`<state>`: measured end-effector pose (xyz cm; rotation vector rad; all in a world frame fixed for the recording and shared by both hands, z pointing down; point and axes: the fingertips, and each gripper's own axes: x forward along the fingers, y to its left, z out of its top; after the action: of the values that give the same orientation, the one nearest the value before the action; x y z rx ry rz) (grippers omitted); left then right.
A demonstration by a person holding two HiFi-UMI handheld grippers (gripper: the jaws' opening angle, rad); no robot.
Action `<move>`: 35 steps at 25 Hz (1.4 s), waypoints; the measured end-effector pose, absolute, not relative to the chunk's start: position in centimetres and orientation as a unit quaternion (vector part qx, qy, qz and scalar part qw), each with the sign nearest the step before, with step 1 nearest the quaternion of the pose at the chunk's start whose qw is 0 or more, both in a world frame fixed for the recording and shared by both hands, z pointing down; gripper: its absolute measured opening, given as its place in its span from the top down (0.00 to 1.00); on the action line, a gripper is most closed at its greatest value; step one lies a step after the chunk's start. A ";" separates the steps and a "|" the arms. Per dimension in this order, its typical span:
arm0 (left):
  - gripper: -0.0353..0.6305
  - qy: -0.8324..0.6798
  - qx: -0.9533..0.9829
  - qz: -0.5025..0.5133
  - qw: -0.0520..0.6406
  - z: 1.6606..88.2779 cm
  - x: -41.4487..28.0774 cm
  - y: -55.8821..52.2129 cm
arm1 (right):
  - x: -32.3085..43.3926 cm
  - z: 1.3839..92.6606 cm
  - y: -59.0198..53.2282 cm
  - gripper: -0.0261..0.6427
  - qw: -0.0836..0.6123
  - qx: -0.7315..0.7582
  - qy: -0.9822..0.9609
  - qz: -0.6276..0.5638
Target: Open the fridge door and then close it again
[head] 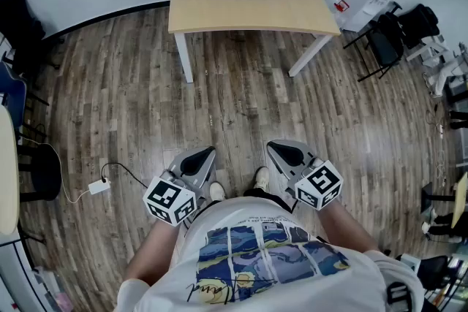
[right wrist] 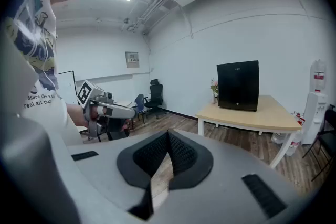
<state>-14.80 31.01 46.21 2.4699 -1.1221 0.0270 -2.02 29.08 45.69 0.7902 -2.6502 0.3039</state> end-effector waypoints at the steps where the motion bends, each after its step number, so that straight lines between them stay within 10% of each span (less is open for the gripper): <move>1: 0.94 -0.401 0.891 0.009 0.213 46.2 -14.7 30.9 | -2.1 45.7 29.1 0.94 0.180 0.280 -0.937 0.107; 35: 0.86 -0.441 0.884 0.075 0.132 43.5 -7.7 1.0 | 6.9 46.9 1.0 0.89 0.149 0.250 -0.949 0.121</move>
<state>-7.72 0.97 43.50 2.5669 -1.2812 0.2166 6.92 0.98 46.86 0.7174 -2.7283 0.3491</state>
